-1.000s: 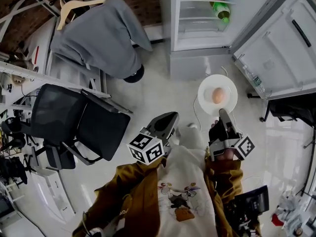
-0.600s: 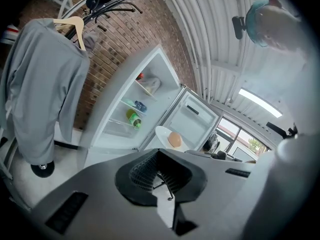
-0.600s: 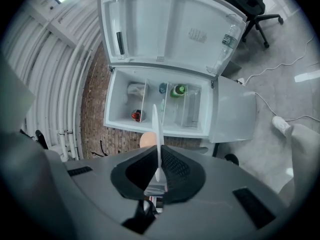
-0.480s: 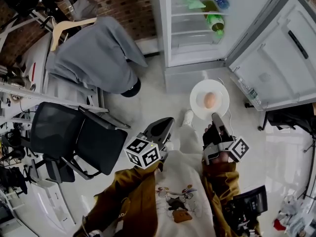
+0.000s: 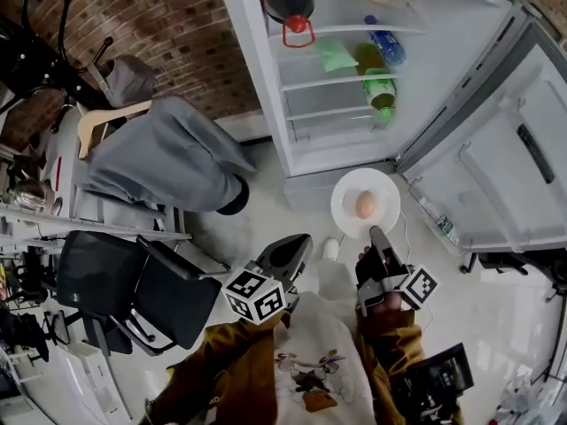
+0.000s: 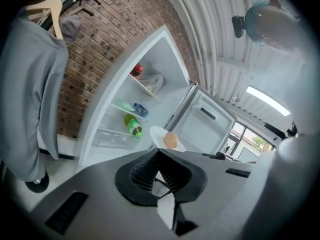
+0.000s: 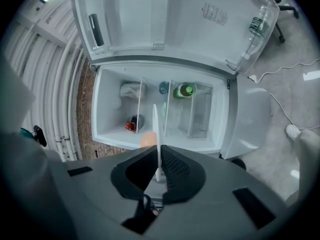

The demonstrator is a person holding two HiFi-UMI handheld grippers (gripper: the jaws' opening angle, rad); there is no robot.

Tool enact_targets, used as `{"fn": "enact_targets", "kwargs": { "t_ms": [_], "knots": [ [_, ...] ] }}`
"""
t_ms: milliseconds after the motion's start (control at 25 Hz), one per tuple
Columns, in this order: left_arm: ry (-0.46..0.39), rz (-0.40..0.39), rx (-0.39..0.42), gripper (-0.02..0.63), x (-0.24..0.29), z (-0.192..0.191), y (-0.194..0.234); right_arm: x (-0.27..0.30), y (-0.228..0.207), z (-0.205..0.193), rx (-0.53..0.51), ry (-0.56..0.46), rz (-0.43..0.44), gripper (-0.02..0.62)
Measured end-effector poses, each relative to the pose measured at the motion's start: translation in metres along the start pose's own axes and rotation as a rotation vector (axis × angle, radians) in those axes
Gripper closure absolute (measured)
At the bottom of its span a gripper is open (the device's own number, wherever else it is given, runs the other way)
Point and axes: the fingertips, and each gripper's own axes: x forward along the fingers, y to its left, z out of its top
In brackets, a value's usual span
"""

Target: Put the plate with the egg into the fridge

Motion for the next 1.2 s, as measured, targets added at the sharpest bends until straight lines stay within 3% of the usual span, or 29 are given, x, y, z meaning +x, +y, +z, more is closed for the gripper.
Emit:
{"fn": "enact_targets", "kwargs": {
  "t_ms": [360,680,1200],
  "knots": [
    [-0.022,0.047,0.011,0.6,0.082,0.049,0.018,0.071,0.01,0.069,0.001,0.049,0.012,0.574],
    [-0.015,0.07,0.015,0.6,0.134,0.061,0.025,0.102,0.002,0.094,0.019,0.105,-0.018,0.574],
    [-0.073,0.149,0.004,0.6,0.147,0.061,0.031,0.12,-0.001,0.11,0.007,0.155,-0.016,0.574]
  ]
}}
